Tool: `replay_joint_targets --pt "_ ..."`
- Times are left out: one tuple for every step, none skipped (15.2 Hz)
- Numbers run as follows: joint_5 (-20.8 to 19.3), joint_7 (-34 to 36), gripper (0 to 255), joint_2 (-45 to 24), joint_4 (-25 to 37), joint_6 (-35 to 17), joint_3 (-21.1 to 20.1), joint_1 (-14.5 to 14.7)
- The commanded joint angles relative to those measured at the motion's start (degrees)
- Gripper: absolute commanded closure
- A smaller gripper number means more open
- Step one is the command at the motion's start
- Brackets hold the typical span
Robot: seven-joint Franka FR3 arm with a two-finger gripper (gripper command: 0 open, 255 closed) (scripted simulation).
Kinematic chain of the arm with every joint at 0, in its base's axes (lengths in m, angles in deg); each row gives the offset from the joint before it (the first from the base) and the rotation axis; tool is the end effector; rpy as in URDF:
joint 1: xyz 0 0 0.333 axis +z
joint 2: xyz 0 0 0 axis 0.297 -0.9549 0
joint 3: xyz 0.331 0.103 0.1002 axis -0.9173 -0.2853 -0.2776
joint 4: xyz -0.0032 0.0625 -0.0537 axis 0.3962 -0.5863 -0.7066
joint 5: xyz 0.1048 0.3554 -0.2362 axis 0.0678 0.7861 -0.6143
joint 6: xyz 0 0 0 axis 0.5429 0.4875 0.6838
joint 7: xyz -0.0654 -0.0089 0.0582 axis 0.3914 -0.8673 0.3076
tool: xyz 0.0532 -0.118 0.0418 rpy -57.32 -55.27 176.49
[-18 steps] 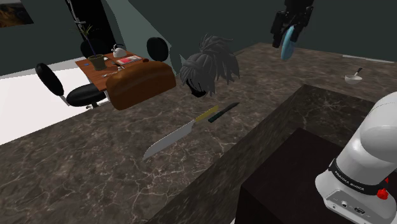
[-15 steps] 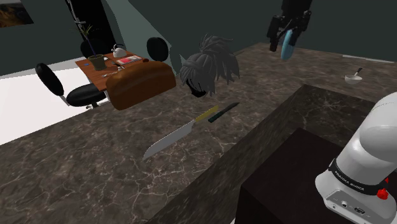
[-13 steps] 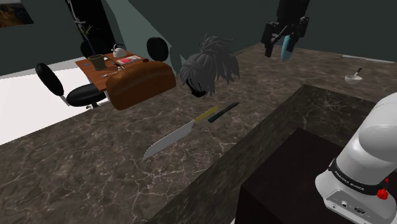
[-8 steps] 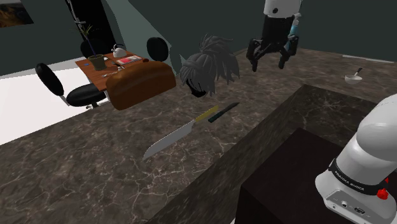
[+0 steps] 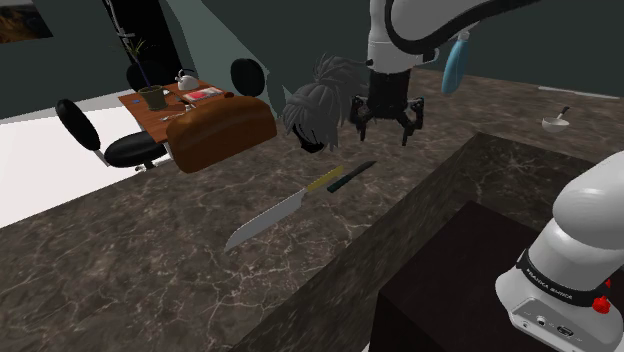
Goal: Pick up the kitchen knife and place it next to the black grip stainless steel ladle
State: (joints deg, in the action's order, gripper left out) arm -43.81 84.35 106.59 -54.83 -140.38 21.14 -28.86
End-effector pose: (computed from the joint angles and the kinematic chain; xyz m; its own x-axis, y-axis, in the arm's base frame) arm 0.3962 0.1380 0.4861 0.4747 -0.8795 0.0320 -0.8801 -0.4748 0.0072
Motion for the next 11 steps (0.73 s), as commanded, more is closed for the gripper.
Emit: replay_joint_targets --pt "1.18 8.84 0 -3.41 1.11 -2.18 -3.63 -1.70" --pt "1.38 12.83 0 -5.50 1.84 -3.46 -5.35 -2.76" --pt "1.41 16.86 0 -7.69 2.66 -4.75 -7.04 -3.85" --pt "1.23 20.95 0 -10.00 3.55 -6.05 -8.68 -4.96" --pt "0.85 25.09 0 -12.42 4.51 -7.36 -10.31 -6.11" --pt "0.42 28.10 0 -14.22 5.23 -8.30 -11.41 -6.91" --pt "0.37 28.18 0 -14.53 4.69 -9.13 -11.59 -6.91" --pt "0.30 28.28 0 -14.86 4.16 -9.96 -11.77 -6.91" --pt "0.23 28.38 0 -15.20 3.63 -10.80 -11.96 -6.93" --pt "0.15 28.48 0 -15.56 3.12 -11.64 -12.17 -6.96" --pt "0.05 28.59 0 -15.94 2.62 -12.48 -12.38 -7.00"
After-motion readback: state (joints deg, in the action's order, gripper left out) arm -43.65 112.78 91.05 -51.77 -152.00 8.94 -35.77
